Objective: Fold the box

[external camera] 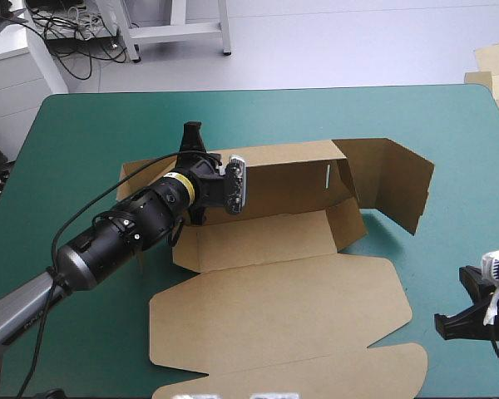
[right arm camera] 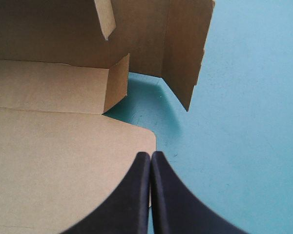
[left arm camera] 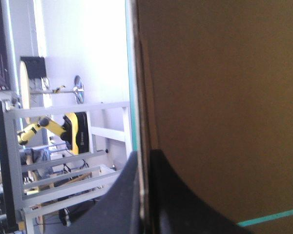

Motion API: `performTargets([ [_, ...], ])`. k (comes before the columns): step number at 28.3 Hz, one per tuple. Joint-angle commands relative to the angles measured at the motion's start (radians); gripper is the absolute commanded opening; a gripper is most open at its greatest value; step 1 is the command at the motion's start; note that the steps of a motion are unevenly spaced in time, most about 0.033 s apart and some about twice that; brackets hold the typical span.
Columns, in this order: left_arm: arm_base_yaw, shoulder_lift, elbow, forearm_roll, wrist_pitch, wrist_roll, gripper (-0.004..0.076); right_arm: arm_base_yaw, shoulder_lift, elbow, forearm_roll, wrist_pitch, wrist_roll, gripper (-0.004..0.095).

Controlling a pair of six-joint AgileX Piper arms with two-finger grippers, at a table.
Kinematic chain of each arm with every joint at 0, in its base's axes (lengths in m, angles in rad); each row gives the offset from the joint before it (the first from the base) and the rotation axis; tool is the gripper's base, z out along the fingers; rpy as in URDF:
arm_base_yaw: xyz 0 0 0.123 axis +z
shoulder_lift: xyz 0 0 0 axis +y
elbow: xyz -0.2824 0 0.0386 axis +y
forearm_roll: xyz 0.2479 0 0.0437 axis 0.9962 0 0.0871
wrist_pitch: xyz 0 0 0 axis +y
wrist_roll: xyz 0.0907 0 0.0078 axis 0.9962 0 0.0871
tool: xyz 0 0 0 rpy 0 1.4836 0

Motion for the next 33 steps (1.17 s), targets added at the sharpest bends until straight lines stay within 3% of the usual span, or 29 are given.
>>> performTargets([
  [1, -0.01, -0.039, 0.03, 0.077, -0.12, -0.013, -0.001, -0.009, 0.007, -0.029, -0.019, -0.067, 0.014, -0.0019],
  [6, -0.016, -0.083, 0.082, 0.073, -0.155, -0.018, -0.001, -0.009, 0.007, -0.029, -0.042, -0.076, 0.051, -0.0019],
  [11, -0.016, -0.188, 0.185, 0.083, -0.26, -0.04, -0.001, -0.009, 0.007, -0.029, -0.051, -0.08, 0.064, -0.0018],
  [19, -0.016, -0.199, 0.266, 0.084, -0.241, -0.04, -0.001, -0.009, 0.009, -0.029, -0.045, -0.077, 0.064, 0.0015],
  [21, -0.016, -0.199, 0.275, 0.084, -0.264, -0.04, -0.001, -0.009, 0.009, -0.029, -0.045, -0.077, 0.064, 0.0086],
  [24, -0.016, -0.199, 0.279, 0.084, -0.279, -0.04, -0.001, -0.009, 0.009, -0.029, -0.052, -0.077, 0.064, 0.028],
  [29, -0.016, -0.19, 0.279, 0.121, -0.344, -0.04, -0.001, -0.009, 0.009, -0.03, -0.052, -0.094, 0.084, 0.0728],
  [31, -0.016, -0.19, 0.279, 0.127, -0.374, -0.04, -0.001, -0.009, 0.009, -0.032, -0.053, -0.108, 0.086, 0.0801],
  [33, -0.016, -0.19, 0.279, 0.127, -0.374, -0.04, -0.001, -0.009, 0.018, -0.041, -0.055, -0.123, 0.086, 0.0811],
])
